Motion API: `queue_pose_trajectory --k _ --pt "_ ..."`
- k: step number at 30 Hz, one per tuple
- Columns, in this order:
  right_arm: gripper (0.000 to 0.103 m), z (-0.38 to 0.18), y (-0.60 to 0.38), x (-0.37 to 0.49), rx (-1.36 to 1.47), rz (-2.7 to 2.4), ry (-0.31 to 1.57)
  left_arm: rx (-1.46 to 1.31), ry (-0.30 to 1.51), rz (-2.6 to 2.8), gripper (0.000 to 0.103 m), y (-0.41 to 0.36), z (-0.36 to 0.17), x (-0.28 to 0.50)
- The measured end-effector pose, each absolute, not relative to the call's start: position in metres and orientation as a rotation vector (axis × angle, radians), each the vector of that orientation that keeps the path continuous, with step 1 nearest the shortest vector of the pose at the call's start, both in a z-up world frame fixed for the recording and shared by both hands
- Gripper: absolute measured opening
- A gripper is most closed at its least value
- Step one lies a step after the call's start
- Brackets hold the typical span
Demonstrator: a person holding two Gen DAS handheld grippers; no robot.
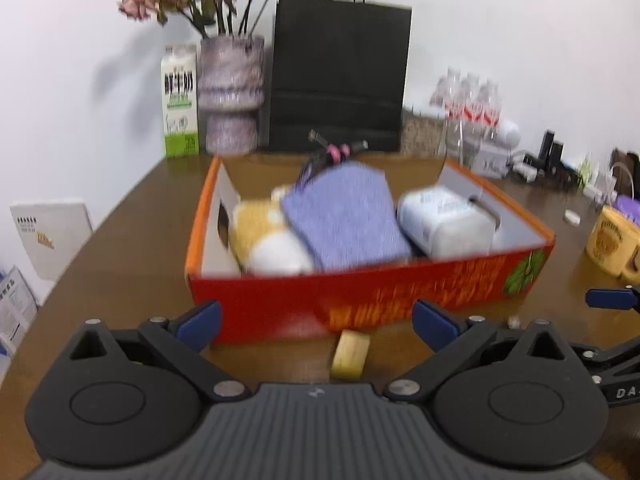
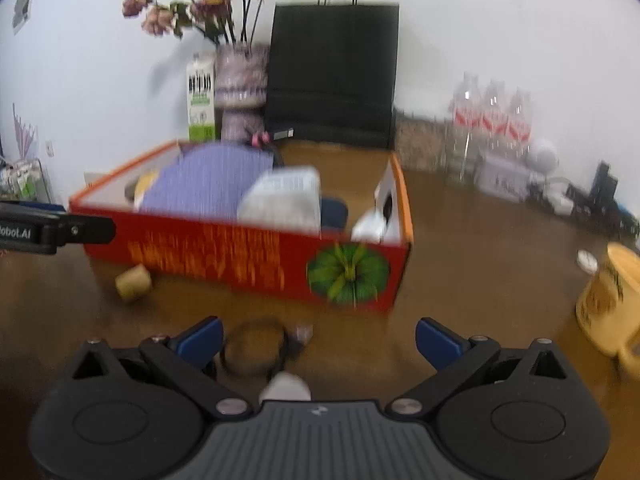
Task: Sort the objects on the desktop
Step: 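Grasp the small yellow block with the left gripper while the right grasps a white cap, then carry the yellow block and cap over the box and open both grippers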
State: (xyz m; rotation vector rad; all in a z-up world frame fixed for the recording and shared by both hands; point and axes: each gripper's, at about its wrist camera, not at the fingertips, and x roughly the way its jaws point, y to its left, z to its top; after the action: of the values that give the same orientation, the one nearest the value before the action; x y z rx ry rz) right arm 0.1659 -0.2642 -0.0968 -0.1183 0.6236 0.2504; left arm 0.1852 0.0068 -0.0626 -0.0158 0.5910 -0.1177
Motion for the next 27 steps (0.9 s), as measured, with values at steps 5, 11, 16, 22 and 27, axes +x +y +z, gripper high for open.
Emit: queue_pose_trajectory --k 5,11,16,22,27 --pt "0.090 -0.112 -0.269 0.155 -0.104 0.260 0.674 -0.015 0.642 -0.134 0.102 0.004 -0.083 0.187" --pt "0.056 -0.118 -0.268 0.152 -0.088 0.293 0.696 0.028 0.667 -0.138 0.072 -0.007 -0.094 0.196" --pt "0.027 -0.115 -0.270 0.151 -0.065 0.309 0.682 0.037 0.681 -0.154 0.022 -0.011 -0.099 0.201" --pt "0.027 -0.112 -0.274 0.151 -0.049 0.305 0.667 0.024 0.672 -0.180 0.021 -0.011 -0.096 0.194" --pt "0.027 -0.103 -0.275 0.150 -0.045 0.302 0.636 0.013 0.634 -0.194 0.021 -0.010 -0.082 0.183"
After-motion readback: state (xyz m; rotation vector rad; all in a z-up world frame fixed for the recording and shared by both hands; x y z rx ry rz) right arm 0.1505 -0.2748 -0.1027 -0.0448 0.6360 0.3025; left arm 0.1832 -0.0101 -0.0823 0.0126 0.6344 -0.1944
